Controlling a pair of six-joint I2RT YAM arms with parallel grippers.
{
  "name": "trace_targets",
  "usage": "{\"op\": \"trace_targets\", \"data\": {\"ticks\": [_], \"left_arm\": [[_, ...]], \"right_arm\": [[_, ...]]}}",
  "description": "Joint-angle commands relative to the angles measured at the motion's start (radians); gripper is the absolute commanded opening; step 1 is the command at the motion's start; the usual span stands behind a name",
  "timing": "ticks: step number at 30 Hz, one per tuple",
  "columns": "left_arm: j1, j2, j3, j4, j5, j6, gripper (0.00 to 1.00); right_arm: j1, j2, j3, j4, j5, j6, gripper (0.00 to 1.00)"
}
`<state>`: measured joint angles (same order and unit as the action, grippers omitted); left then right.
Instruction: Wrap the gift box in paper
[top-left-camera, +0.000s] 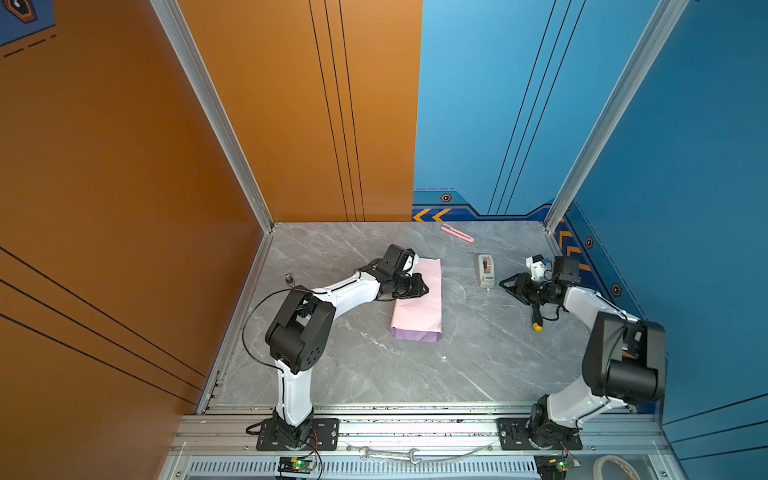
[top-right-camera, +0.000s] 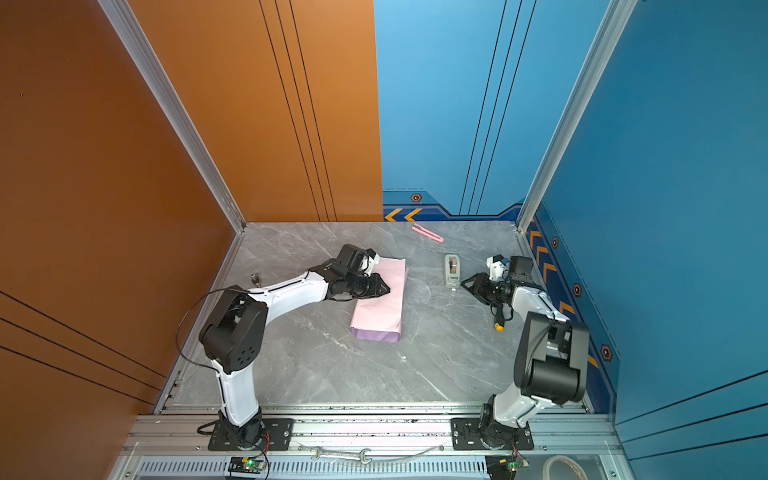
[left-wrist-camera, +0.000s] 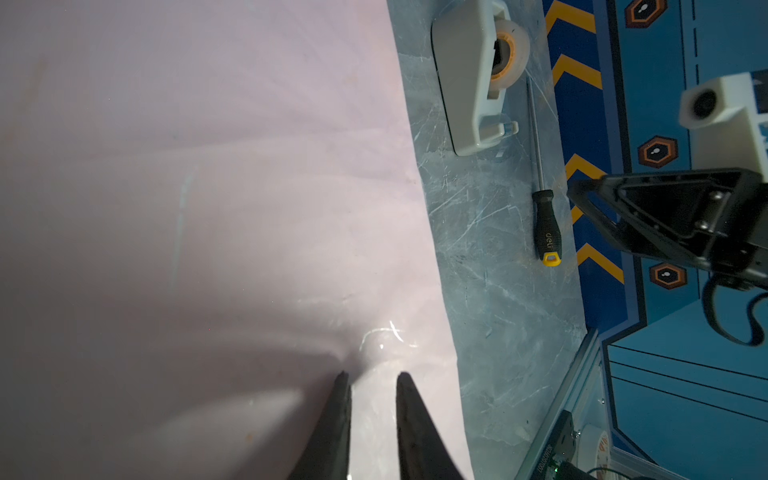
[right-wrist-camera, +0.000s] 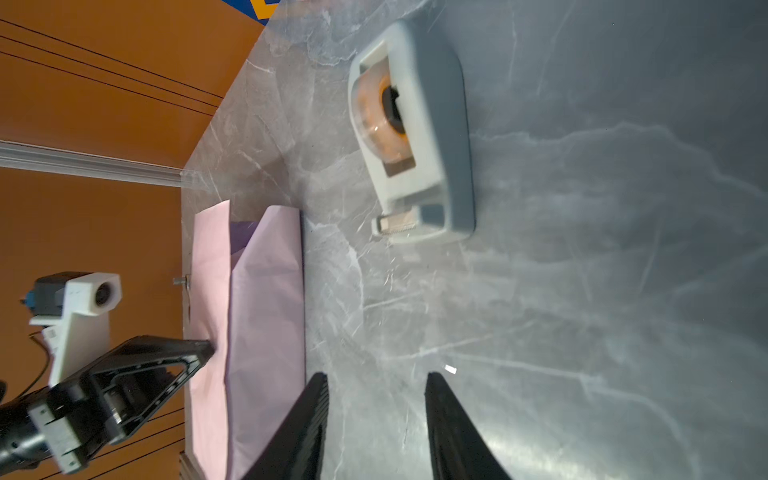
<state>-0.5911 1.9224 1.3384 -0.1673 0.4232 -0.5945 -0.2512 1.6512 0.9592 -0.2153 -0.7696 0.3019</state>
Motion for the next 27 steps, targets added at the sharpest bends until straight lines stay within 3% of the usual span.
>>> {"op": "trace_targets", "data": {"ticks": [1,15,27], "left_arm": [[-0.003,0.03,-0.024,-0.069,-0.026,0.005,0.22],[0.001,0.042,-0.001,-0.085,-0.026,0.01,0.22],[0.003,0.041,-0.002,-0.091,-0.029,0.012,0.22]], "right_arm": [[0.024,0.078,0.065,0.068,-0.038,-0.098,0.42],[0.047,0.206,0.113,0.01,-0.023,-0.203,0.47],[0.056,0.281,0.152,0.005,-0.085,-0.236,0.47]]}}
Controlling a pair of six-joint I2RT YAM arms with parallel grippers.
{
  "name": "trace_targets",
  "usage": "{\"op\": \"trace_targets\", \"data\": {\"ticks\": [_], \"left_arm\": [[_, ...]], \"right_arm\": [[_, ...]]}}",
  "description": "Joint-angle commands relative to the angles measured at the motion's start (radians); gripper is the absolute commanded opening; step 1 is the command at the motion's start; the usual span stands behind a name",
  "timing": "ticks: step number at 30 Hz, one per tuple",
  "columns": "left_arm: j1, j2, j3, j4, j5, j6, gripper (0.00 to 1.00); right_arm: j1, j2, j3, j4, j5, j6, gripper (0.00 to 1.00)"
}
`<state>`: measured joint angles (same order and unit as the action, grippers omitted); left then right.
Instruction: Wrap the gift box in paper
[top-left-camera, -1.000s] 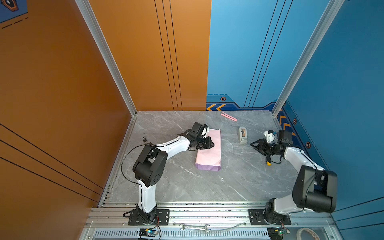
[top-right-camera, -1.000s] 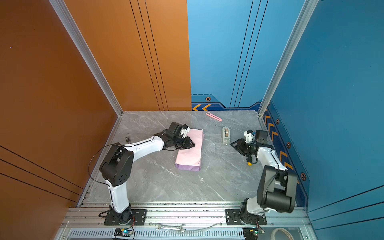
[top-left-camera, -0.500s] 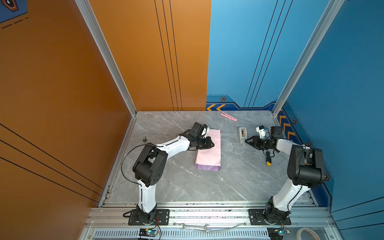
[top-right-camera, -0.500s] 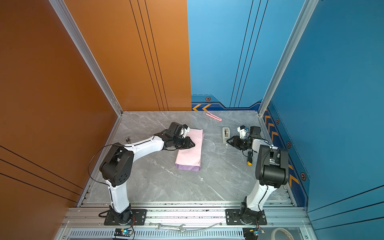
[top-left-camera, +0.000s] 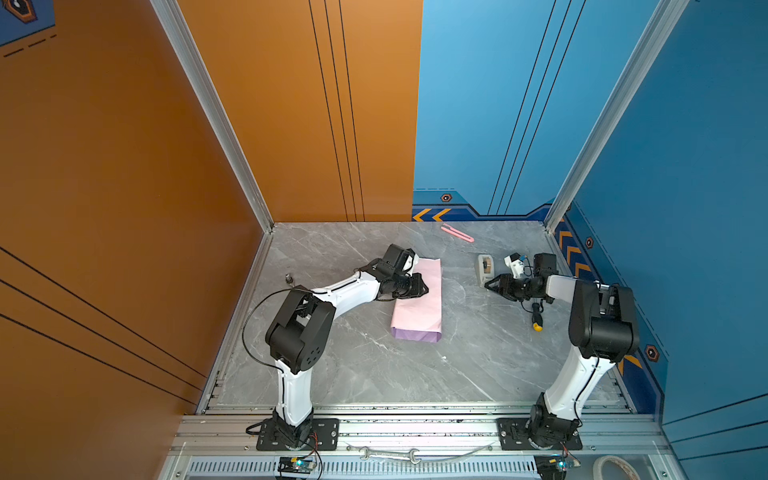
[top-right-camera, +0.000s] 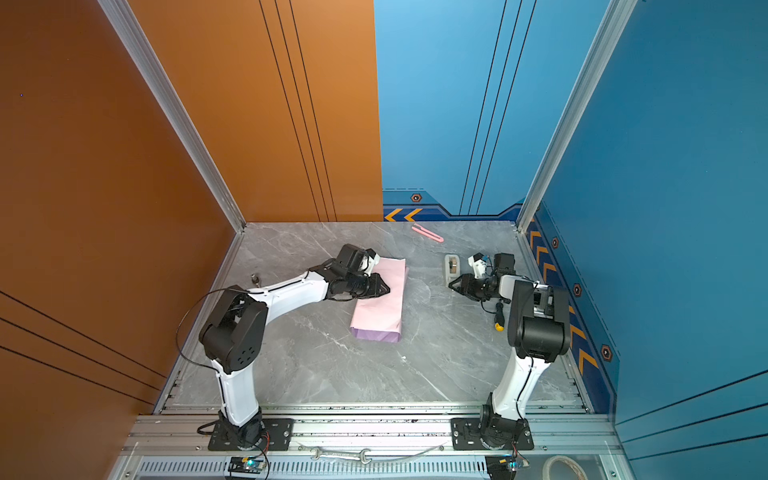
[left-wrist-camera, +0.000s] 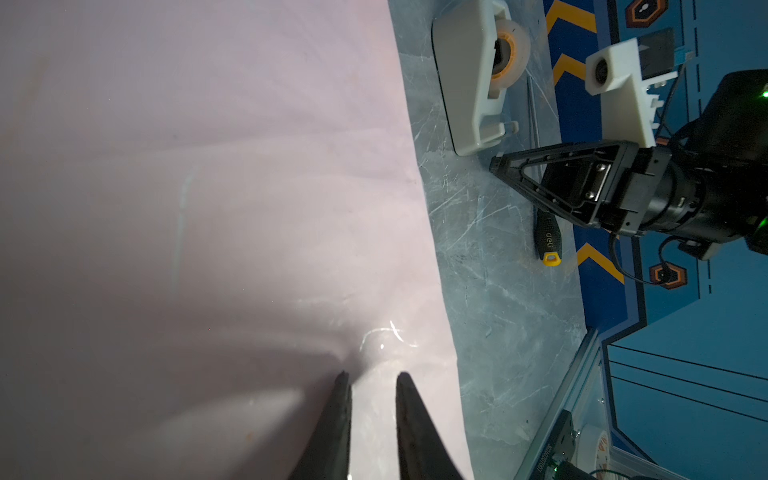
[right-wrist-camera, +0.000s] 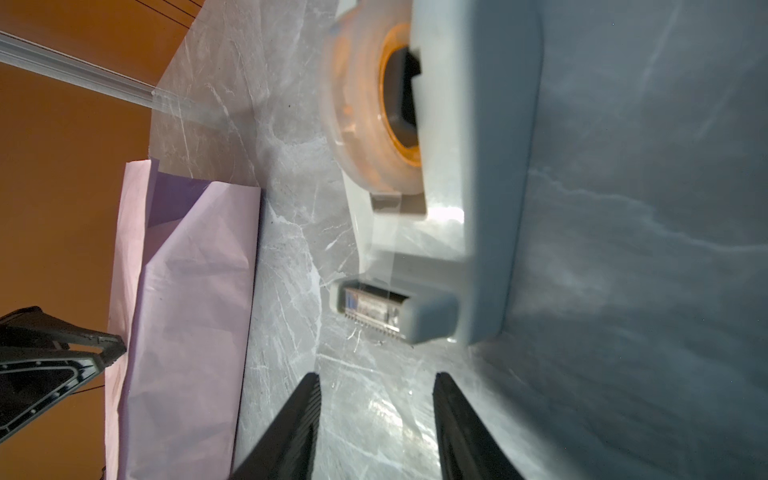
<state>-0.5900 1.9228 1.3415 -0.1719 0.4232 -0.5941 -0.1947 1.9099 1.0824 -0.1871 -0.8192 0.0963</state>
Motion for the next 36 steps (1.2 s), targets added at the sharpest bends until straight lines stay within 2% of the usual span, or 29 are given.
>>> {"op": "trace_targets", "data": {"ticks": [1,19,28,36], "left_arm": [[0.002,0.041,-0.005,-0.086,-0.029,0.01,0.22],[0.001,0.042,-0.002,-0.086,-0.028,0.01,0.22],[0.0,0.045,0.002,-0.087,-0.028,0.008,0.22],[0.0,0.046,0.005,-0.087,-0.028,0.007,0.22]], "right_arm": [[-0.002,0.028,0.029,-0.025,-0.039,-0.032,0.47],[-0.033,0.098,0.036,0.048,-0.126,-0.004,0.42],[-0.041,0.12,0.037,0.08,-0.181,0.018,0.33],[-0.048,0.132,0.038,0.095,-0.197,0.035,0.19]]}}
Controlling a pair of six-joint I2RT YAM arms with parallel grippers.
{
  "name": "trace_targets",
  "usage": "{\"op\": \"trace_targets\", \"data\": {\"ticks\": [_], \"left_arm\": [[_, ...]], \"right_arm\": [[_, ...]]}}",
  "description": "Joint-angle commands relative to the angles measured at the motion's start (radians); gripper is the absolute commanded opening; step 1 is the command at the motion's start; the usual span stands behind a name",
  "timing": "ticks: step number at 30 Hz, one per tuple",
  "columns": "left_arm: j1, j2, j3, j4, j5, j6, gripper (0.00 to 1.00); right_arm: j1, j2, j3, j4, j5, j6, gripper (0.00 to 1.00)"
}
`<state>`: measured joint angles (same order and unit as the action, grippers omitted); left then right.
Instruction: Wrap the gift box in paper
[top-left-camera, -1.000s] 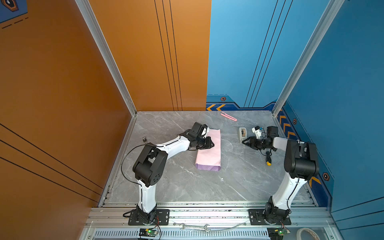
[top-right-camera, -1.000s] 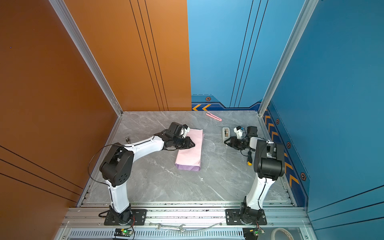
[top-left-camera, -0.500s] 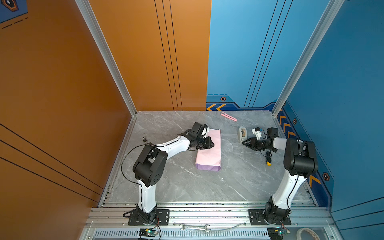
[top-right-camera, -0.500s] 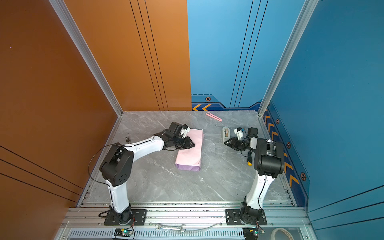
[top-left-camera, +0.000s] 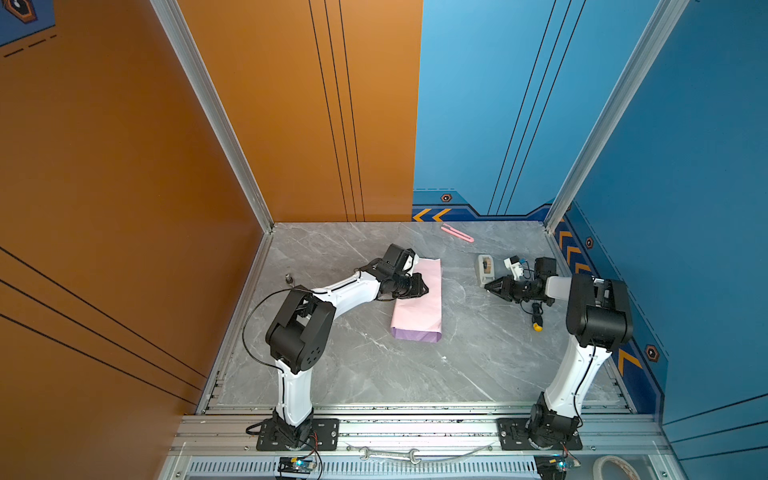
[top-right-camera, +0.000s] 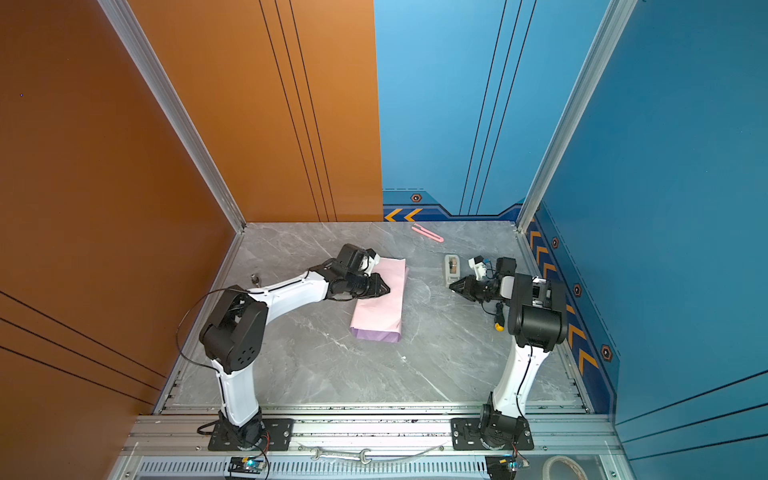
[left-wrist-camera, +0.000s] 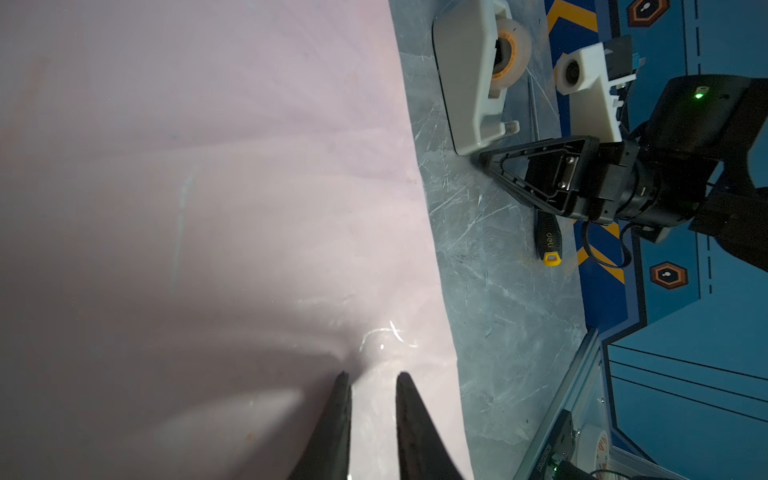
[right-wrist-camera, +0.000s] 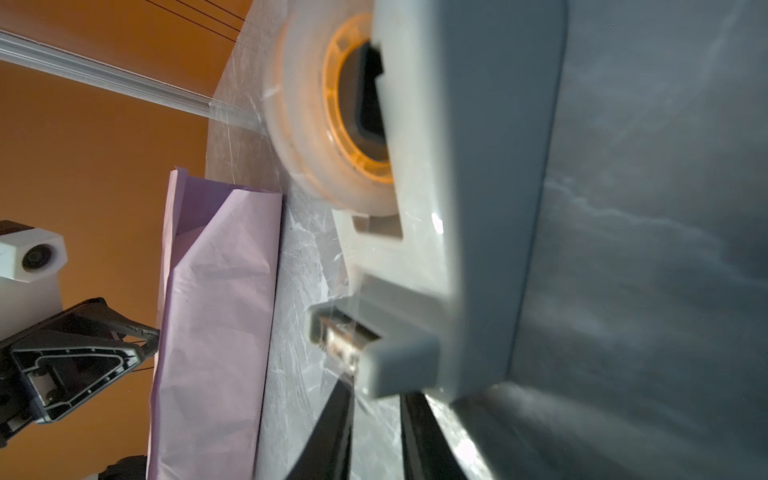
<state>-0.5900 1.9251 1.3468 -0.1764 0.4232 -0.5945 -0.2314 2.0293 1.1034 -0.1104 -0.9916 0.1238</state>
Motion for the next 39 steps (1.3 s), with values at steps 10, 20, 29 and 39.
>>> {"op": "trace_targets", "data": {"ticks": [10,20,29,39], "left_arm": [[-0.001,0.046,-0.003,-0.081,-0.029,0.007,0.22],[-0.002,0.044,-0.005,-0.083,-0.031,0.005,0.22],[-0.003,0.04,-0.001,-0.087,-0.037,0.005,0.22],[-0.008,0.043,0.006,-0.085,-0.035,0.006,0.22]], "right_arm": [[-0.02,0.038,0.033,0.005,-0.003,0.074,0.0],[-0.034,0.097,0.098,-0.133,0.091,0.116,0.0],[-0.022,-0.075,0.018,-0.058,0.071,0.109,0.0],[0.044,-0.469,-0.079,-0.108,0.106,0.091,0.0]]}}
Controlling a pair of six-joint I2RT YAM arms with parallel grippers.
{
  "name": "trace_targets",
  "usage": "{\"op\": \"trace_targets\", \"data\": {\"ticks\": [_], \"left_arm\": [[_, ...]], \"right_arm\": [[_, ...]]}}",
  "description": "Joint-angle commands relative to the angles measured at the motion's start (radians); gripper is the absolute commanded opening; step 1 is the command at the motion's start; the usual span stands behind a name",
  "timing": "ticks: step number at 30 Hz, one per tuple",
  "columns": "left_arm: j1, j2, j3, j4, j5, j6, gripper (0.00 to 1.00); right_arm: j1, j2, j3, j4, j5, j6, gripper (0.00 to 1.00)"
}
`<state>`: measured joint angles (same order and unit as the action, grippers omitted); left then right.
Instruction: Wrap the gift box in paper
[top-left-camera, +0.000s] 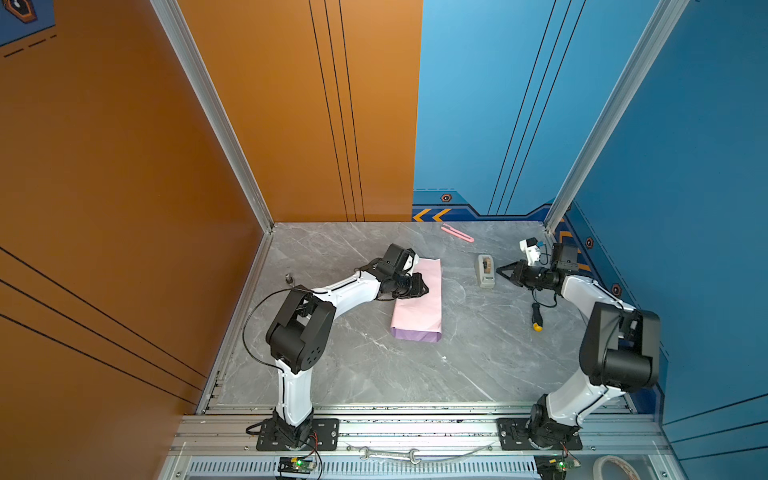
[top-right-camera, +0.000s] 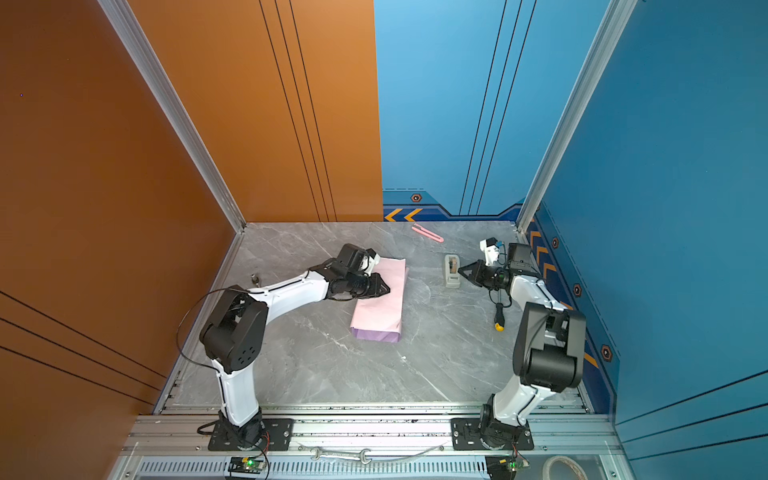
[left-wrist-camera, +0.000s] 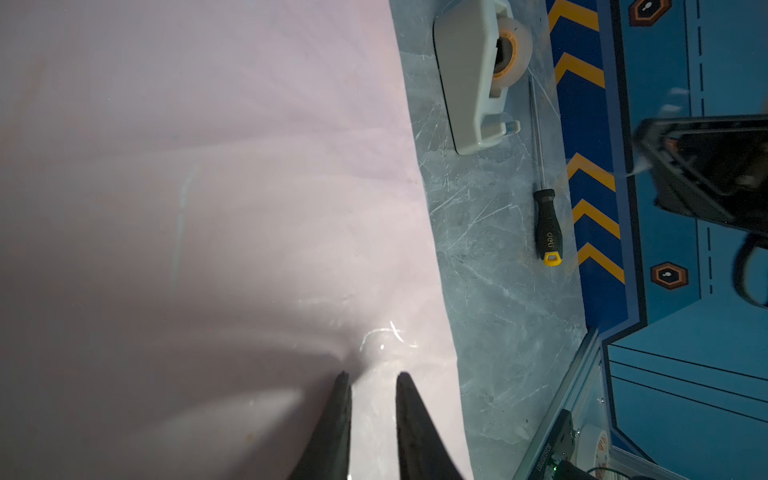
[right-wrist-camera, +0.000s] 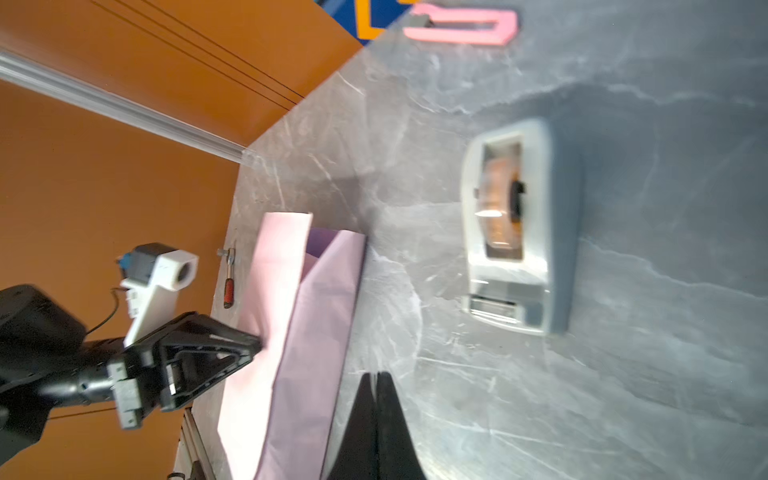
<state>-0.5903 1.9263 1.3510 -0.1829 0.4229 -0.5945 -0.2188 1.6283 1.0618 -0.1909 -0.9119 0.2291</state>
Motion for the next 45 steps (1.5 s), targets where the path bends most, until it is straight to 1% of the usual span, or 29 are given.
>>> {"op": "trace_targets", "data": {"ticks": [1,6,8,10,13,15,18,21,27,32,38,45], "left_arm": [[-0.008,0.043,0.002,-0.076,-0.036,0.006,0.22],[-0.009,0.041,-0.001,-0.075,-0.033,0.009,0.22],[-0.011,0.043,-0.004,-0.07,-0.032,0.009,0.22],[-0.012,0.045,-0.003,-0.067,-0.029,0.007,0.22],[-0.014,0.045,-0.001,-0.064,-0.026,0.009,0.22],[-0.014,0.047,0.001,-0.062,-0.024,0.009,0.22],[-0.015,0.049,0.002,-0.062,-0.02,0.014,0.22],[-0.013,0.046,0.003,-0.062,-0.018,0.016,0.22],[-0.012,0.048,0.006,-0.064,-0.015,0.02,0.22],[-0.011,0.049,0.007,-0.064,-0.016,0.021,0.22],[-0.01,0.048,0.007,-0.064,-0.015,0.021,0.22],[-0.009,0.048,0.004,-0.063,-0.013,0.021,0.22]], "right_arm": [[0.043,-0.101,-0.045,-0.035,0.034,-0.015,0.0],[0.12,-0.265,-0.042,-0.153,0.142,0.026,0.0],[0.163,-0.323,-0.046,-0.168,0.167,0.063,0.0],[0.215,-0.377,-0.054,-0.175,0.221,0.108,0.0],[0.302,-0.433,-0.077,-0.149,0.307,0.205,0.0],[0.36,-0.457,-0.115,-0.069,0.33,0.301,0.0],[0.447,-0.467,-0.132,-0.019,0.388,0.379,0.0],[0.512,-0.461,-0.119,-0.008,0.426,0.421,0.0],[0.594,-0.42,-0.118,0.099,0.428,0.528,0.0],[0.648,-0.384,-0.083,0.12,0.429,0.562,0.0],[0.684,-0.372,-0.067,0.155,0.429,0.61,0.0],[0.709,-0.374,-0.067,0.168,0.461,0.673,0.0]]}}
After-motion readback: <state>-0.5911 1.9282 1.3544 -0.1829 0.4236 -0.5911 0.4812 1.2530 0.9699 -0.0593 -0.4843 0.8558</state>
